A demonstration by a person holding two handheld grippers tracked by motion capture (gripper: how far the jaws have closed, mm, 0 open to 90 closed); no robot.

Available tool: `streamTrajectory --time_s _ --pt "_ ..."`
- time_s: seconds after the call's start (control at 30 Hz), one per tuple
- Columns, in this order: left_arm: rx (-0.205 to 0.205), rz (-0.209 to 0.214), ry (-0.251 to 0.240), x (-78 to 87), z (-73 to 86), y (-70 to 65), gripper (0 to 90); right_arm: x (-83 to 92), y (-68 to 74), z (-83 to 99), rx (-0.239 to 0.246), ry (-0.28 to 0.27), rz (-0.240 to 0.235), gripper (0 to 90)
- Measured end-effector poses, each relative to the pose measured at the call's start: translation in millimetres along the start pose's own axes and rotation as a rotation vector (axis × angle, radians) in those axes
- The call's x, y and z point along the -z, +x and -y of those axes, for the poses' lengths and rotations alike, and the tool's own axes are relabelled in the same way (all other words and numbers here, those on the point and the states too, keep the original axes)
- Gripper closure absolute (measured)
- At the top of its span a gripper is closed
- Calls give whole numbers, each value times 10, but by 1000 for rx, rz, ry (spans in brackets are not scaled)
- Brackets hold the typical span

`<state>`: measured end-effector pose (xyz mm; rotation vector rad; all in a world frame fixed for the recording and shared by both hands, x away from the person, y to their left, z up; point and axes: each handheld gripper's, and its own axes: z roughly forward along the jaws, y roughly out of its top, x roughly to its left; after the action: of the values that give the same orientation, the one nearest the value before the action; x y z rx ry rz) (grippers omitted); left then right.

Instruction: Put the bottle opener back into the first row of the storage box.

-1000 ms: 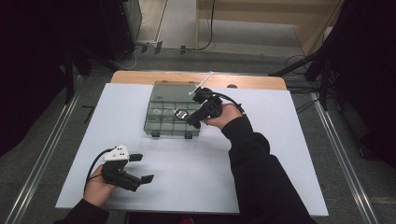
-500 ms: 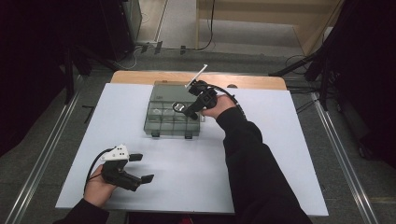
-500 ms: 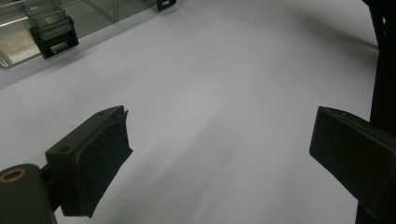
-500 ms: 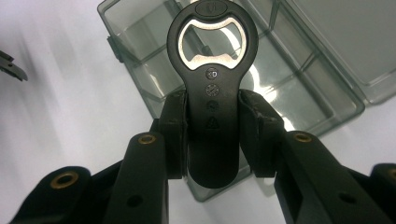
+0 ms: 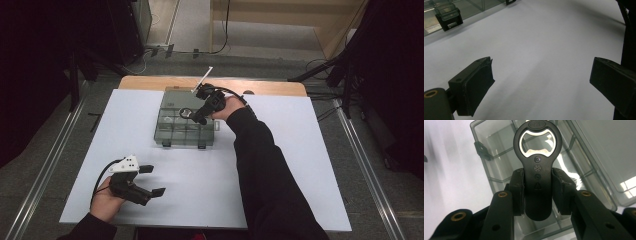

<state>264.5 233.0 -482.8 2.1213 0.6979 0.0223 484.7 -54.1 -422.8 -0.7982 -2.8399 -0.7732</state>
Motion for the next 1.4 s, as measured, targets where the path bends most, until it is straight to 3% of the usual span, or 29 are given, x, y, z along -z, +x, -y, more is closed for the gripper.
streamTrajectory --time_s 0.17,0.23,0.57,0.7,0.87,0.93,1.0,1.07,1.27,1.4 --pt "2 4 0 1 1 -1 46 -75 -45 -72 23 12 23 658" --pt "-1 6 -2 2 2 0 46 -107 -38 -100 61 13 45 658" --pt "2 10 -8 -2 0 -3 46 -260 -29 -243 114 32 65 656" --pt "1 11 -5 4 2 4 46 -291 -18 -240 154 10 60 567" --pt "4 7 -8 16 1 -2 46 -197 -42 -178 87 -25 24 500" --pt "0 8 -2 10 3 -1 46 -137 -54 -106 17 -52 12 392" --pt "1 4 0 8 3 2 46 -116 -55 -78 -4 -66 10 353" --pt "1 6 0 8 2 8 46 -56 -34 23 -52 -132 -1 261" --pt "0 1 2 2 2 7 46 8 49 213 -52 -180 4 250" --pt "-1 -2 9 -5 3 6 46 30 142 330 -57 -180 21 253"
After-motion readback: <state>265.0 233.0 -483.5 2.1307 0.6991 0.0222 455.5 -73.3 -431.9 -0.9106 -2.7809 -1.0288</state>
